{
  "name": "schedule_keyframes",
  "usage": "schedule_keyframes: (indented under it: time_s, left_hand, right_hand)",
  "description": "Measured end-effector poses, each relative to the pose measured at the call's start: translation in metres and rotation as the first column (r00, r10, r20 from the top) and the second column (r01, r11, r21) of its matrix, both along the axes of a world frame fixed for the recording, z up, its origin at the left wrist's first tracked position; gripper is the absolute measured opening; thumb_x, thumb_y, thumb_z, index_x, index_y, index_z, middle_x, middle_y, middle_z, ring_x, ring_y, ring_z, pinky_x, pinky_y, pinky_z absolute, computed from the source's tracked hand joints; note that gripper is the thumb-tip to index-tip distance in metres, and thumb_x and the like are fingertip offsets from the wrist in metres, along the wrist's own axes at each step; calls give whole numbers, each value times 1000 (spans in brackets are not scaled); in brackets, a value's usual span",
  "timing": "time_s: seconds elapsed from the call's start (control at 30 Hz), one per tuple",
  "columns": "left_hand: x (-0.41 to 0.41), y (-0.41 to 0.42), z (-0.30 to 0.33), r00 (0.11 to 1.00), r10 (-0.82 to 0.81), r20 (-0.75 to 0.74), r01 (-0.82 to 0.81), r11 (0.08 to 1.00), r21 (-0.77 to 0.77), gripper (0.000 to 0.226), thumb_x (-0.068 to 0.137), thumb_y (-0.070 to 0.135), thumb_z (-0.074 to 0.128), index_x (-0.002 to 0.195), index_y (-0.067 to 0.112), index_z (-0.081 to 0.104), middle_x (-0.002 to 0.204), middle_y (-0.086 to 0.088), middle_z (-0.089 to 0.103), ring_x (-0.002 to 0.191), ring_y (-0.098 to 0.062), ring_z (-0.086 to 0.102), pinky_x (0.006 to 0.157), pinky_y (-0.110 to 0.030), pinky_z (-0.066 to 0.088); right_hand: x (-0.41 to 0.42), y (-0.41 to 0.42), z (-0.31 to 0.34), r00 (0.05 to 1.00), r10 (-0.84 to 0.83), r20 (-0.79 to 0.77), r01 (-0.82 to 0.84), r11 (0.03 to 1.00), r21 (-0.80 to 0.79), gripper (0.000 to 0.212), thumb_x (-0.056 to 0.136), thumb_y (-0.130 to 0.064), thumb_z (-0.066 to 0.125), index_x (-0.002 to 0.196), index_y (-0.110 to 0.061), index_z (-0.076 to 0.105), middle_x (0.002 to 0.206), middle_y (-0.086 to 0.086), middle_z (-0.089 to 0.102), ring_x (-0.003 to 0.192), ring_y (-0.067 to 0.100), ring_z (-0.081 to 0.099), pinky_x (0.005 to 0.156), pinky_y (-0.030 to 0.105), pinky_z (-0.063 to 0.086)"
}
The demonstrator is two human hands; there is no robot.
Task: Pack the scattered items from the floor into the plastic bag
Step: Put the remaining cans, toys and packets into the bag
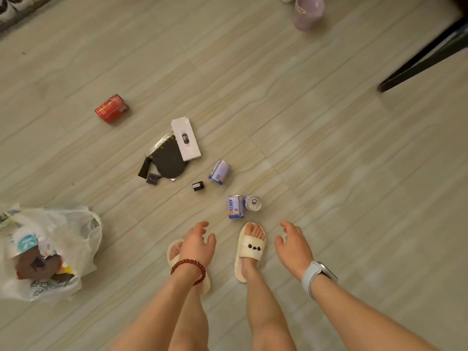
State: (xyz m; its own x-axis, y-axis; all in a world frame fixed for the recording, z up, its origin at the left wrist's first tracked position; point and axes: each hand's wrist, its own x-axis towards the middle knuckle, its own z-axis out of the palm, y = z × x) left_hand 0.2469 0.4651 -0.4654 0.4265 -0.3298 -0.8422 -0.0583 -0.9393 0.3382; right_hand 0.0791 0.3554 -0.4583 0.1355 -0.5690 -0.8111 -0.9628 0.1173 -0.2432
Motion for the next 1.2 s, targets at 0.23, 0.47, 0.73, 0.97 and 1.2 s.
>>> schedule_keyframes:
  time_s: [0.23,0.47,0.73,0.97,1.2]
  left_hand:
    - [-3,-67,-166,959,-282,-38,283,959,27,45,90,20,51,133,15,39,134,-12,44,116,-26,51,98,-35,42]
    - [-24,-88,-327,951,-291,-104,304,943,134,69,86,22,57,143,15,19,146,-14,22,128,-31,37,103,-36,35]
    - [-49,-86,-370,972,-230,-49,233,970,65,83,72,24,72,137,10,22,133,-14,32,114,-30,47,88,-31,42]
    - [-29,-53,-277,949,-316,-13,316,948,32,78,68,26,75,132,12,33,128,-10,35,108,-27,51,85,-29,43]
    - [53,-13,-131,991,-53,120,52,999,11,79,61,21,80,126,9,37,124,-11,35,103,-28,52,82,-22,40]
  right_hand:
    - [9,-38,-158,951,309,27,-310,951,8,52,87,-15,45,137,-19,32,136,8,37,125,27,35,92,36,40]
    - [6,-32,-311,876,482,24,-482,876,5,89,71,-7,62,142,-30,13,148,9,8,127,33,27,84,37,45]
    - [-3,-32,-351,886,462,36,-452,879,-149,60,77,-12,59,130,-25,35,134,9,29,112,33,36,79,40,48]
    - [-4,-36,-265,934,358,-13,-358,931,-65,63,76,-22,62,132,-22,34,129,11,36,109,36,46,87,40,46]
    - [58,-22,-130,945,323,57,-323,946,-18,63,77,-29,64,132,-25,33,129,7,37,106,32,55,85,34,46]
